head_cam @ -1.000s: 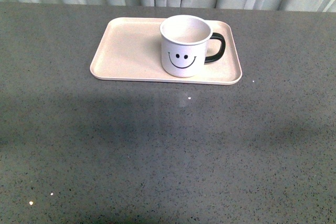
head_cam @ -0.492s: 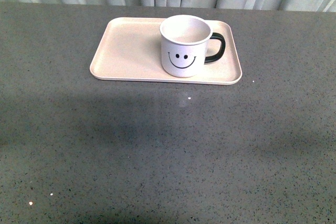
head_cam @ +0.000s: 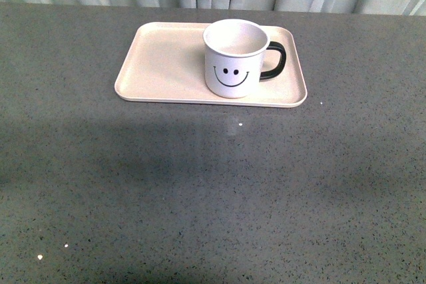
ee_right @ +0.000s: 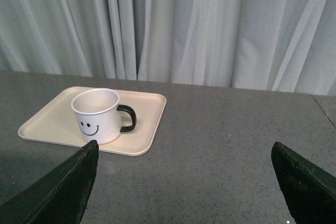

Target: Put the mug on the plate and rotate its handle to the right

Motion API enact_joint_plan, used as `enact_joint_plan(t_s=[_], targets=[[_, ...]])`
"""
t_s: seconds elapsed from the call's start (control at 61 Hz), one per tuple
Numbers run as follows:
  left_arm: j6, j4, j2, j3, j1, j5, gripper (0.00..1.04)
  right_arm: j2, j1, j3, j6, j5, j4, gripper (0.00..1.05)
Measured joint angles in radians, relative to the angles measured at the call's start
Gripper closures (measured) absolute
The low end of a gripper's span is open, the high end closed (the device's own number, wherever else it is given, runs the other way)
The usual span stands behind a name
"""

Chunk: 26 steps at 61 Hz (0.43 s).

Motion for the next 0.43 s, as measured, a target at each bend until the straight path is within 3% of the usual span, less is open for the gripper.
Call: enact_joint_plan(t_s=[0.426], targets=[[0.000,0.000,0.000,0.000,0.000,0.000,0.09,0.000,0.000,0.000,0.000,0.000,0.000,0.09]])
